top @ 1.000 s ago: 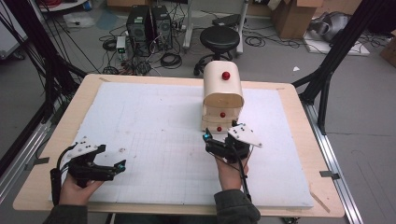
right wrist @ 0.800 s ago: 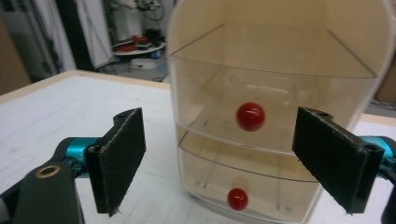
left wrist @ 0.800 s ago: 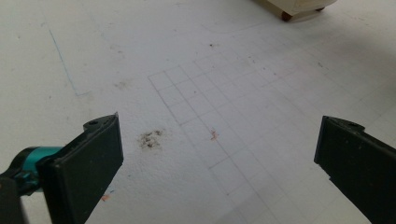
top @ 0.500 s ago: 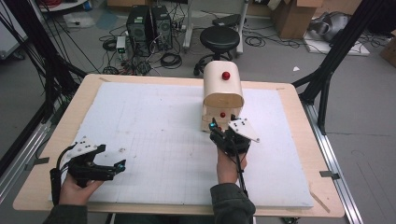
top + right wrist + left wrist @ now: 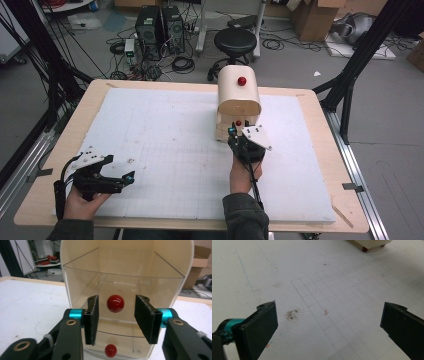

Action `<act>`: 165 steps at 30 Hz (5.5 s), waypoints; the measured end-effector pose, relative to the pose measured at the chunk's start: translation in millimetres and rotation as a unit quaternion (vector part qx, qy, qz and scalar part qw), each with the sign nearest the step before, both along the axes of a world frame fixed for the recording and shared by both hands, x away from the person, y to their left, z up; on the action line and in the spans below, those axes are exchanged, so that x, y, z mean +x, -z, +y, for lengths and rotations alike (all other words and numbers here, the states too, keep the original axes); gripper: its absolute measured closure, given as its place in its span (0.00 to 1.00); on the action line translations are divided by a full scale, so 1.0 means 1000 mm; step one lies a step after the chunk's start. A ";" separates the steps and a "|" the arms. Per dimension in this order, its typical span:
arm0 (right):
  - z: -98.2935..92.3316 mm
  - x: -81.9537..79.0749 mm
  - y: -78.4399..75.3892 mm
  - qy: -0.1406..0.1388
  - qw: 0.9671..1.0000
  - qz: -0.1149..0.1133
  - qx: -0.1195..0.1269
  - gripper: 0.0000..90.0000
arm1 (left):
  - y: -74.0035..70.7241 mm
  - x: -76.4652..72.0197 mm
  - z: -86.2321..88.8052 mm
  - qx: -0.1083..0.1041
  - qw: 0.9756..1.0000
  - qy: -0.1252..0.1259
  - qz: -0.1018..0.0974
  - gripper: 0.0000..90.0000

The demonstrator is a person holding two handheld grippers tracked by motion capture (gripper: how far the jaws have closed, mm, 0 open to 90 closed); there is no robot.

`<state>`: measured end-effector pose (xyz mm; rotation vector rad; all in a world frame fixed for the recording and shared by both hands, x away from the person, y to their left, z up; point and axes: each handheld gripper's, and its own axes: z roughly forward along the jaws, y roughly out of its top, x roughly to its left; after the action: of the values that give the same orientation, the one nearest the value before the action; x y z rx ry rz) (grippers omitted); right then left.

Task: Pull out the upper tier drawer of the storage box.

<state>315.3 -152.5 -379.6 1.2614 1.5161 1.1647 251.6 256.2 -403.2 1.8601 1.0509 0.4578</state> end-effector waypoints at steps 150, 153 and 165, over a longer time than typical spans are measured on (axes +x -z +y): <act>-0.035 -0.063 0.003 -0.120 0.992 0.018 0.040 0.56 | -0.003 -0.002 -0.001 -0.002 1.000 0.000 -0.002 0.02; -0.037 -0.063 0.002 -0.125 0.991 0.021 0.041 0.51 | -0.003 -0.002 -0.001 -0.002 1.000 0.000 -0.002 0.02; -0.052 -0.058 -0.008 -0.174 0.983 0.050 0.042 0.29 | -0.003 0.000 -0.002 -0.009 1.000 0.000 0.001 0.02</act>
<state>257.6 -204.0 -371.5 1.1514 1.8318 1.4181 251.3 254.4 -400.2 1.8453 1.0527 0.4455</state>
